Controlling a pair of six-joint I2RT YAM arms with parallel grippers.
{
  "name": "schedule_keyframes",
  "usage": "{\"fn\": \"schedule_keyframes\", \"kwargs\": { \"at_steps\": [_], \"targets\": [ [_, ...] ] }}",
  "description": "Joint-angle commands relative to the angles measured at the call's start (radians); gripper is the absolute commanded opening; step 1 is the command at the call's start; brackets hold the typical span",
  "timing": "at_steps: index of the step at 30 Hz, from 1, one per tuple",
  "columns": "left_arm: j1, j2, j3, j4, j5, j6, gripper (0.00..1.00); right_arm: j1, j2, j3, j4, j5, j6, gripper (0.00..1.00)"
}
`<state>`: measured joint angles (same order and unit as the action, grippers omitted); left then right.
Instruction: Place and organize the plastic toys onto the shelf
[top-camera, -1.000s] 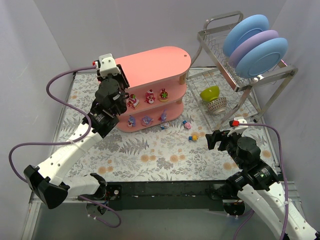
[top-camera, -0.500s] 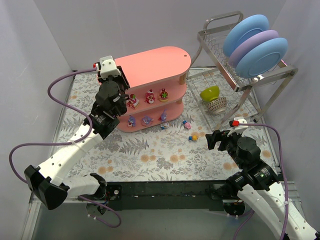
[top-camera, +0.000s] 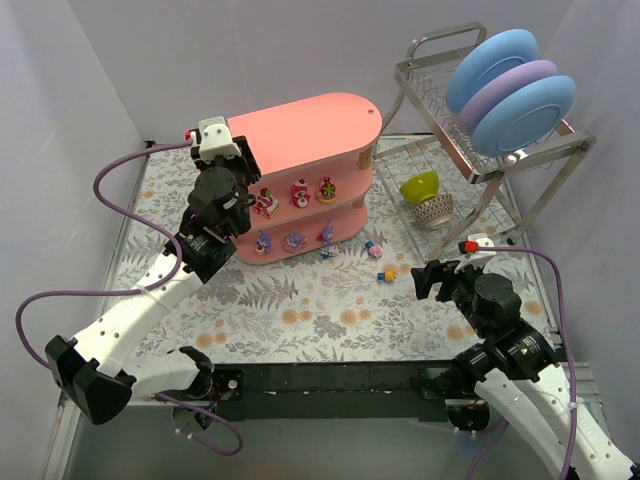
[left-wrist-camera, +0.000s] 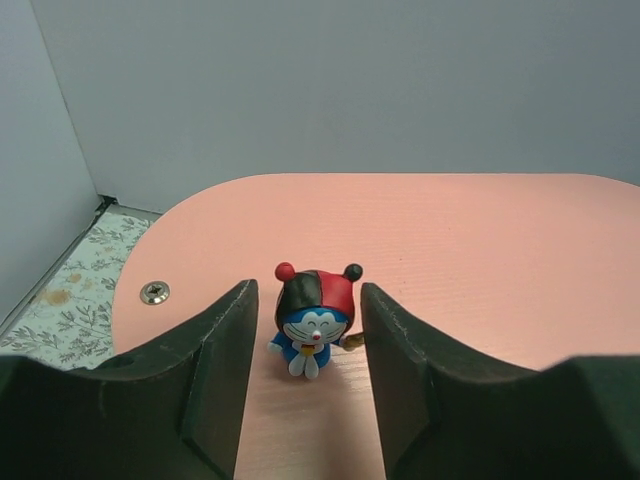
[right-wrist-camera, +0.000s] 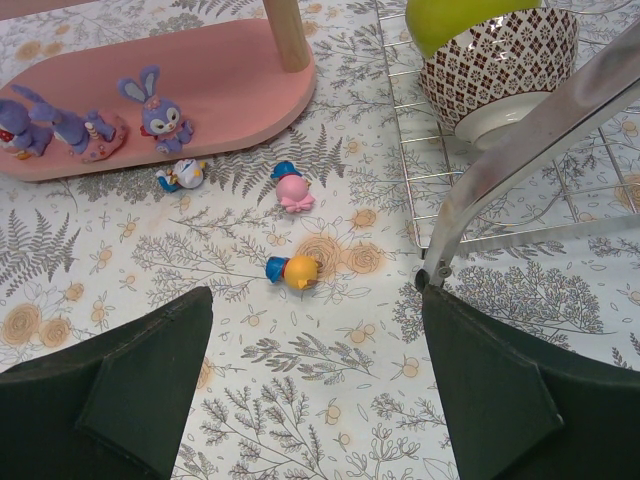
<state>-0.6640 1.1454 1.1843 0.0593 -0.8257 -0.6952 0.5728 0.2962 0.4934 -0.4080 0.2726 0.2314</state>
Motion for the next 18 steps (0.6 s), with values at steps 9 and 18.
{"fn": "schedule_keyframes", "kwargs": {
  "at_steps": [9,18],
  "targets": [
    [0.004,-0.052,0.047,-0.07,0.042,-0.036,0.62,0.006,0.003,0.001,0.052,-0.006,-0.012,0.92],
    [-0.014,-0.049,0.241,-0.518,0.229,-0.309,0.85,0.006,0.004,0.001,0.058,-0.006,-0.009,0.92]
  ]
}}
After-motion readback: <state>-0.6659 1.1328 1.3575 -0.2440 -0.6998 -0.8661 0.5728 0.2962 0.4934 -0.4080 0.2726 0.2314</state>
